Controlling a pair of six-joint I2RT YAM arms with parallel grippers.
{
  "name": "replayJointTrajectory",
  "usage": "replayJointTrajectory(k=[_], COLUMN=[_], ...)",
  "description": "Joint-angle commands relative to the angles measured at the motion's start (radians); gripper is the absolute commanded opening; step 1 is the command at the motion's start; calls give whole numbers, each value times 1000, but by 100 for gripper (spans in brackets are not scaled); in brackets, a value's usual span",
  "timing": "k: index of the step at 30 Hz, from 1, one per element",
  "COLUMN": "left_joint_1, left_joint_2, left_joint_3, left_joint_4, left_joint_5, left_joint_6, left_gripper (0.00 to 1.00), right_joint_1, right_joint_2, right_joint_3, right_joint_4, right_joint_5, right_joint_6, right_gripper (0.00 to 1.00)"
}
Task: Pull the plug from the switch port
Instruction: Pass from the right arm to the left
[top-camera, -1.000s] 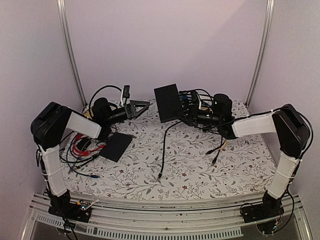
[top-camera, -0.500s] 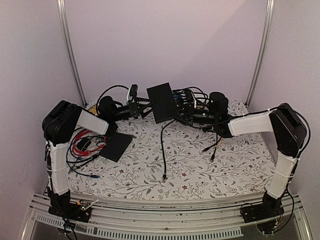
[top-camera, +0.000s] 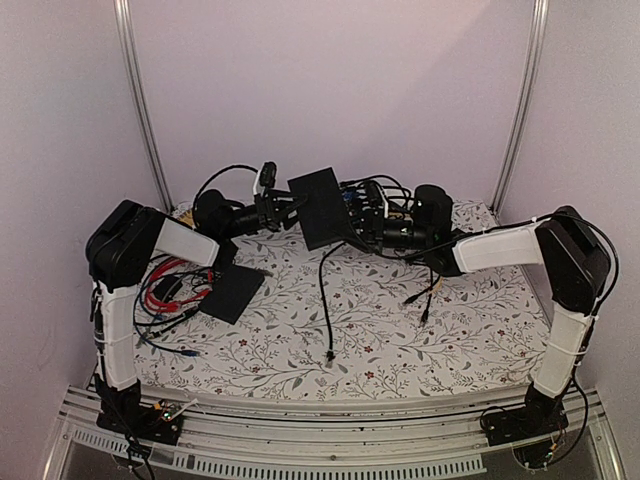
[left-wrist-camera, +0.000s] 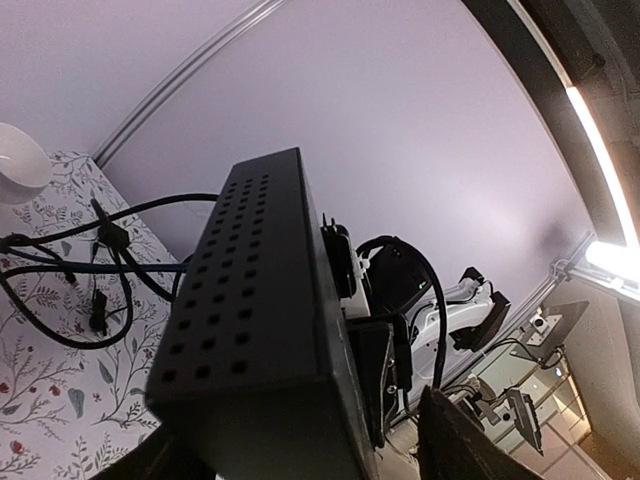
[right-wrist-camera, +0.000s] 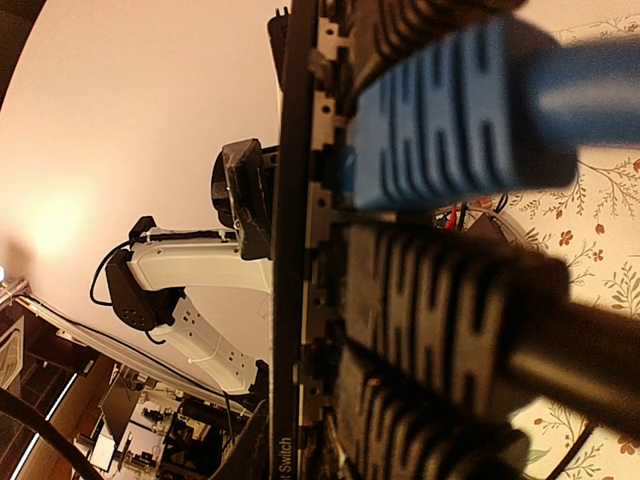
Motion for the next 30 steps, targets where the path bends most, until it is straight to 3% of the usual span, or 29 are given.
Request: replayJointTrajectory(k=[1, 17, 24, 30], left_joint_1=[-17, -85, -100, -96], left_joint_2=[25, 43, 23, 12], left_joint_3=[22, 35, 4, -10], left_joint_4=[45, 44, 21, 26], left_joint_5=[5, -111, -189, -217], left_joint_6=[-28, -130, -124, -123], left_gripper=[68, 67, 48, 46], right_joint_1=[8, 21, 29, 34], right_joint_2=[-5, 8, 14, 5], right_joint_3=[58, 69, 74, 62], right_joint_4=[130, 104, 78, 72], right_joint_5=[-14, 28, 31, 33], right_joint_6=[-52, -101, -123, -129], right_gripper=[2, 2, 2, 2])
